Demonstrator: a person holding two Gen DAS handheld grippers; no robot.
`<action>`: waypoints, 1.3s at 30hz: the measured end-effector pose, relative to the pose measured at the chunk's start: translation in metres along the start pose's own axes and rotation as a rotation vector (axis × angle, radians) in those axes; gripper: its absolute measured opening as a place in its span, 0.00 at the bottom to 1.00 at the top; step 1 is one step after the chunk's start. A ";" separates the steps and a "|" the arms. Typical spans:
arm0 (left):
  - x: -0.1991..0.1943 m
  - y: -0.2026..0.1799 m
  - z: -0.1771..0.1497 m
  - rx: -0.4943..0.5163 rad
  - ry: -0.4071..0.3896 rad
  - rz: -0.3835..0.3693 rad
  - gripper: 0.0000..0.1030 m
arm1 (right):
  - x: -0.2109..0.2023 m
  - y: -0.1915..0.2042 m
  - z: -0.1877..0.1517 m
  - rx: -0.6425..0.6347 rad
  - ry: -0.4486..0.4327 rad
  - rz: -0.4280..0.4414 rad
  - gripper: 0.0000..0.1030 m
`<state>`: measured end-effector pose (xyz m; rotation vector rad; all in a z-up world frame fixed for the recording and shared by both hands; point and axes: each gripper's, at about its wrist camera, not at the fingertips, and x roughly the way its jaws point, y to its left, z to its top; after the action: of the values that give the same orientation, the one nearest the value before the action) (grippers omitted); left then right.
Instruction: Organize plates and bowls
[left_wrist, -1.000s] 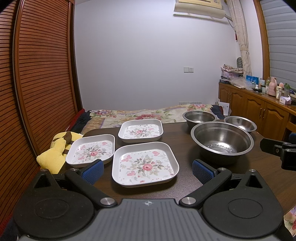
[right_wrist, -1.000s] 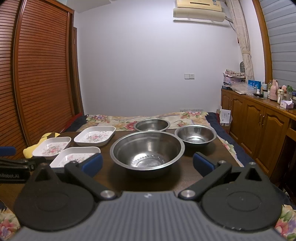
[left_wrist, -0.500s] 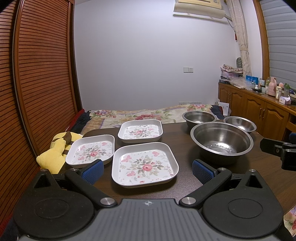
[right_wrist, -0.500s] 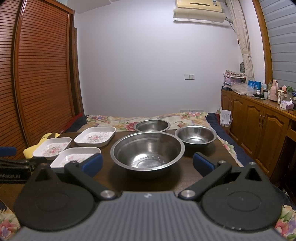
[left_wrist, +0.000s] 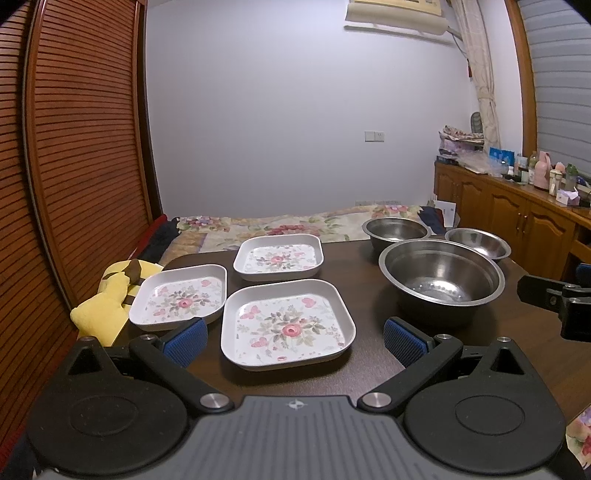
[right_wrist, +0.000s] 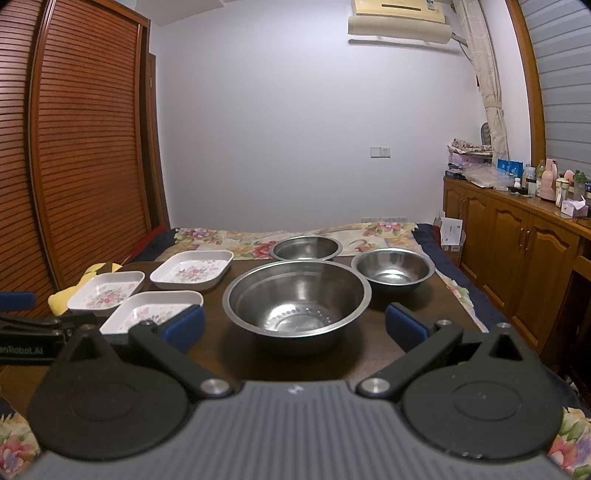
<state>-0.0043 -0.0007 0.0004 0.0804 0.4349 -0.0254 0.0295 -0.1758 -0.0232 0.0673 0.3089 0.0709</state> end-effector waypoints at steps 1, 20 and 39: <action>0.000 0.000 -0.001 0.000 0.002 0.000 1.00 | 0.001 0.000 -0.001 0.000 0.001 0.000 1.00; 0.030 0.020 -0.016 -0.013 0.118 -0.030 1.00 | 0.019 0.012 -0.012 -0.007 0.046 0.050 1.00; 0.051 0.064 -0.015 0.022 0.159 -0.003 1.00 | 0.042 0.052 -0.003 -0.062 0.077 0.198 1.00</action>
<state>0.0380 0.0642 -0.0303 0.1044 0.5934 -0.0264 0.0653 -0.1209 -0.0350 0.0330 0.3761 0.2795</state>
